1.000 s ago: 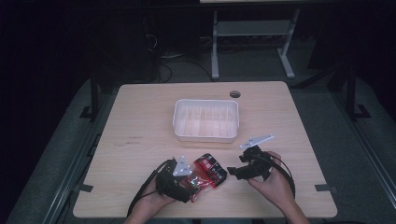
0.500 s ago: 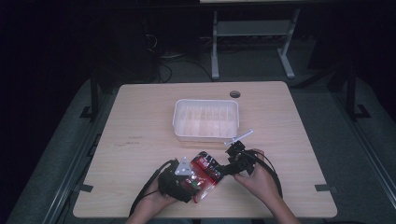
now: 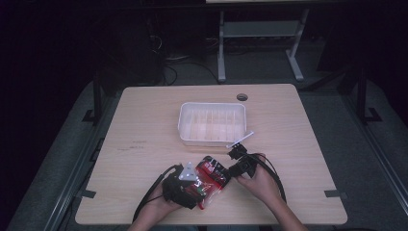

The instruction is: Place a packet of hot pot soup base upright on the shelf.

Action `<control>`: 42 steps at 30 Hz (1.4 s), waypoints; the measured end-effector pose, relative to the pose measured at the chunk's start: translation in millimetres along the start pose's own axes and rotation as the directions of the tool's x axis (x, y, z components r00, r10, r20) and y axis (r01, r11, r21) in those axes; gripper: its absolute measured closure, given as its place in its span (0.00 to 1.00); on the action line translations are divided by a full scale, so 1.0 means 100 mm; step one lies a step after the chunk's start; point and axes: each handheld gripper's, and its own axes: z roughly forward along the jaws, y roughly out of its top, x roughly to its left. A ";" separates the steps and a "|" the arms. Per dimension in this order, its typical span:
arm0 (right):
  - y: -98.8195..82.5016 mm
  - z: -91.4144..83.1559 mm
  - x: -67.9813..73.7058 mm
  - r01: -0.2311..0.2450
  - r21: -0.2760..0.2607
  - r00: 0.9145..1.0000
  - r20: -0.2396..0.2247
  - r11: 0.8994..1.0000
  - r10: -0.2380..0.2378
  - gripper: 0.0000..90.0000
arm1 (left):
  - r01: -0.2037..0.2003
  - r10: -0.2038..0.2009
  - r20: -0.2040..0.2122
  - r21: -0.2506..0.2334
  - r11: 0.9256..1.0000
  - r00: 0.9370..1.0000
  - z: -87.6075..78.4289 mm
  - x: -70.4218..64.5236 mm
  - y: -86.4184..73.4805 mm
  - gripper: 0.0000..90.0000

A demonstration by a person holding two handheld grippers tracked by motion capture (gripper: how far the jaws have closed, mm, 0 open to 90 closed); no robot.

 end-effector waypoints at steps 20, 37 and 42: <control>0.05 -0.06 0.06 0.016 -0.014 0.993 -0.116 1.000 -0.018 0.86 | -0.003 0.003 -0.001 -0.005 1.000 1.000 0.02 -0.01 0.00 0.28; 0.08 0.04 0.15 0.047 0.017 0.998 -0.043 0.999 -0.046 0.99 | -0.004 0.004 0.001 -0.010 1.000 1.000 0.02 0.00 -0.01 0.28; 0.08 -0.03 0.20 0.055 0.006 0.997 -0.049 0.998 -0.054 0.99 | -0.004 0.004 -0.002 -0.013 1.000 1.000 0.00 0.00 -0.02 0.27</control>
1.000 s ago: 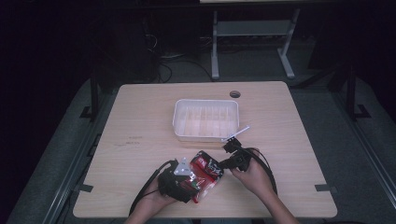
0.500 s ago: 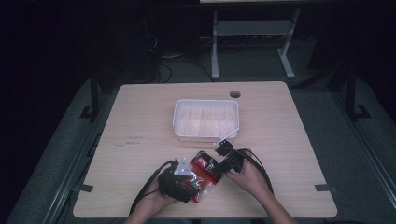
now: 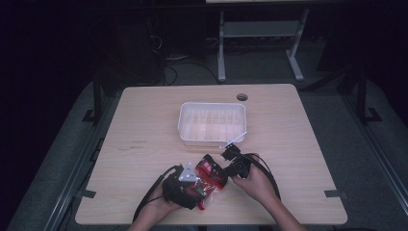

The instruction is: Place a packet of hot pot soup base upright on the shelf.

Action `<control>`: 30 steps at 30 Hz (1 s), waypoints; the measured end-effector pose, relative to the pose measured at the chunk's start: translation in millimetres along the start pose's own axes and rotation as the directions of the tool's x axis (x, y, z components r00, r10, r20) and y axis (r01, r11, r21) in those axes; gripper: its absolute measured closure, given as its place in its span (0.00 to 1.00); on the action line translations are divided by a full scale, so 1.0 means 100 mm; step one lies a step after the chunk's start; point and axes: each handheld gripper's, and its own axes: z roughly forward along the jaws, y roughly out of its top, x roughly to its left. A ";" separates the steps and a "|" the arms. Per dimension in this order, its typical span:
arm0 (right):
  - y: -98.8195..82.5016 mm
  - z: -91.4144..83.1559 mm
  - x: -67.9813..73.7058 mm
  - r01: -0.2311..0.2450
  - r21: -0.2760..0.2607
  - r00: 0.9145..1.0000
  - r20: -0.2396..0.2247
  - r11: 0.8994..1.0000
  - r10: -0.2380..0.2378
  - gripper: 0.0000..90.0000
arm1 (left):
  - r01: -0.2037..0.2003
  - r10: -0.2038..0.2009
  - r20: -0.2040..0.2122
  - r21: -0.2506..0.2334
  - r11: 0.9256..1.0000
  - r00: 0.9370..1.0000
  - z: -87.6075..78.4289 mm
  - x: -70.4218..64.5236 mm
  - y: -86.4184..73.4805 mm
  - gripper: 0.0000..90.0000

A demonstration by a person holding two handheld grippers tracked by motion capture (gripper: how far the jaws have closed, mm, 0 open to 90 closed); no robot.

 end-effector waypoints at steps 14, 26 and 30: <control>0.07 -0.35 0.09 -0.005 -0.056 1.000 -0.026 0.998 0.003 0.99 | 0.007 -0.009 -0.034 -0.048 0.999 0.999 -0.18 0.04 -0.01 0.27; 0.08 -0.63 0.19 0.001 -0.098 0.999 -0.047 0.995 -0.006 0.99 | 0.025 -0.029 -0.062 -0.065 0.998 0.998 -0.28 0.09 -0.06 0.26; 0.09 -0.74 0.24 0.011 -0.119 0.998 -0.056 0.993 -0.018 0.99 | 0.032 -0.037 -0.066 -0.067 0.997 0.997 -0.29 0.12 -0.08 0.26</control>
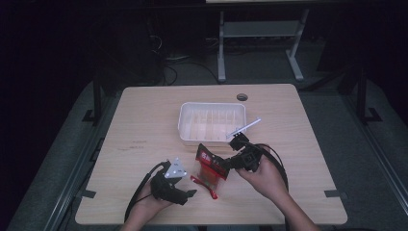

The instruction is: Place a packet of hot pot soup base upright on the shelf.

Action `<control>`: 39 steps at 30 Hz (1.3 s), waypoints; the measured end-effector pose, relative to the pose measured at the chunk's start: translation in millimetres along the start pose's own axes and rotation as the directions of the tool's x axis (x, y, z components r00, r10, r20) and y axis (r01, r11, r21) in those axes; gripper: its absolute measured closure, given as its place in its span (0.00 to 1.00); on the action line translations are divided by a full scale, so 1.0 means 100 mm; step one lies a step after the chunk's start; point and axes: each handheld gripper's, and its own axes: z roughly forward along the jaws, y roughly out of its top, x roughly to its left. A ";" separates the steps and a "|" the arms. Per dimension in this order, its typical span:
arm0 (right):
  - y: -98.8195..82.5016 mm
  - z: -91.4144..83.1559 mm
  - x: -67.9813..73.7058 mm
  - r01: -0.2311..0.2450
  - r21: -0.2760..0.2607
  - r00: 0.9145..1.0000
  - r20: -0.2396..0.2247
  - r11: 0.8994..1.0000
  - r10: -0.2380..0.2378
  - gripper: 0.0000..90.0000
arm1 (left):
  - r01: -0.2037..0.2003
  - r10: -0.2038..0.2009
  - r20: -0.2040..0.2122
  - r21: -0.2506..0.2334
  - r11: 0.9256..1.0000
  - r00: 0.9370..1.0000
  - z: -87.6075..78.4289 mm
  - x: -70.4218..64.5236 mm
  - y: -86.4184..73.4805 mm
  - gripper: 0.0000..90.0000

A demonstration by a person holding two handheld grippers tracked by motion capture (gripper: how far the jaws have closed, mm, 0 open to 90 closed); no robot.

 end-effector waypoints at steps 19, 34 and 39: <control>0.20 -0.39 0.06 -0.038 -0.080 0.998 -0.051 0.996 0.033 0.99 | 0.024 -0.025 -0.031 -0.008 1.000 0.999 -0.08 0.09 -0.06 0.24; 0.41 -0.59 0.05 -0.079 -0.130 0.997 -0.019 0.988 0.077 0.99 | 0.036 -0.037 -0.054 -0.017 0.999 0.998 -0.13 0.14 -0.09 0.24; 0.52 -0.61 0.01 -0.098 -0.143 0.995 -0.010 0.985 0.097 0.99 | 0.038 -0.039 -0.058 -0.017 0.999 0.998 -0.14 0.15 -0.10 0.24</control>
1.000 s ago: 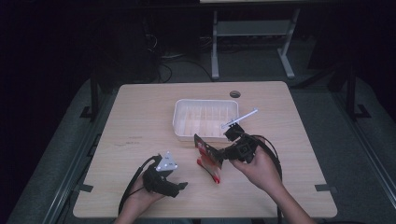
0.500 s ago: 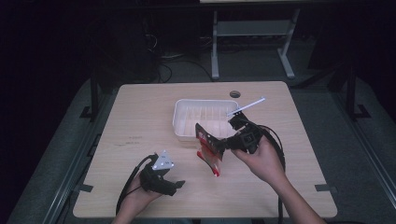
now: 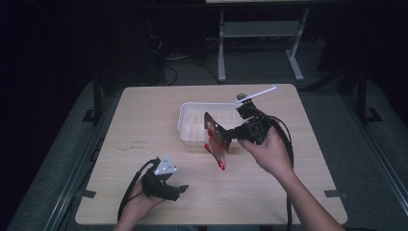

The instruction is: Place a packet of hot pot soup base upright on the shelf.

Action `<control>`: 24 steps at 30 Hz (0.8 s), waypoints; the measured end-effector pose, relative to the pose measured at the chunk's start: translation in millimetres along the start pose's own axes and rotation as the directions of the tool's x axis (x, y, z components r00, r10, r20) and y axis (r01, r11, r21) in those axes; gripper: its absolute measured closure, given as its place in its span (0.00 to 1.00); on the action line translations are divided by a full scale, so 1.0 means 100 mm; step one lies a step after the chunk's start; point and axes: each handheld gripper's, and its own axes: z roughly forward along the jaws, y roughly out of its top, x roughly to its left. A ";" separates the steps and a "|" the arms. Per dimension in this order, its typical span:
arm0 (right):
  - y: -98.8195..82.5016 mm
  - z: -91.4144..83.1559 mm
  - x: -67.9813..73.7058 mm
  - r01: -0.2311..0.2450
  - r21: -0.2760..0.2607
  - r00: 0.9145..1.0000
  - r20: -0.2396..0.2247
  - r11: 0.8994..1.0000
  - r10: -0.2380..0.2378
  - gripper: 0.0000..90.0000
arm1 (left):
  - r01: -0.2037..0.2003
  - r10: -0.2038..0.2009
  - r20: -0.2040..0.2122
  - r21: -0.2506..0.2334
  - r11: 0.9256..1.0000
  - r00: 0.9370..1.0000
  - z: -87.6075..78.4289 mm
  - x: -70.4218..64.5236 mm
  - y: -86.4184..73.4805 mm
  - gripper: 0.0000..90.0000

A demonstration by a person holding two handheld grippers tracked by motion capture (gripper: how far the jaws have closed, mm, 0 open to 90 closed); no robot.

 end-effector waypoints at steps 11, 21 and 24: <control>0.22 0.03 -0.10 -0.042 -0.034 0.999 0.025 0.999 0.043 0.99 | 0.010 -0.010 -0.006 -0.007 1.000 1.000 -0.03 0.03 -0.02 0.24; 0.36 0.09 -0.20 -0.063 -0.049 0.997 0.048 0.997 0.065 0.99 | 0.005 -0.005 -0.004 -0.005 1.000 1.000 -0.04 0.05 -0.02 0.24; 0.42 0.11 -0.20 -0.064 -0.053 0.996 0.058 0.997 0.067 0.99 | 0.008 -0.008 -0.005 -0.009 1.000 1.000 -0.04 0.05 -0.02 0.24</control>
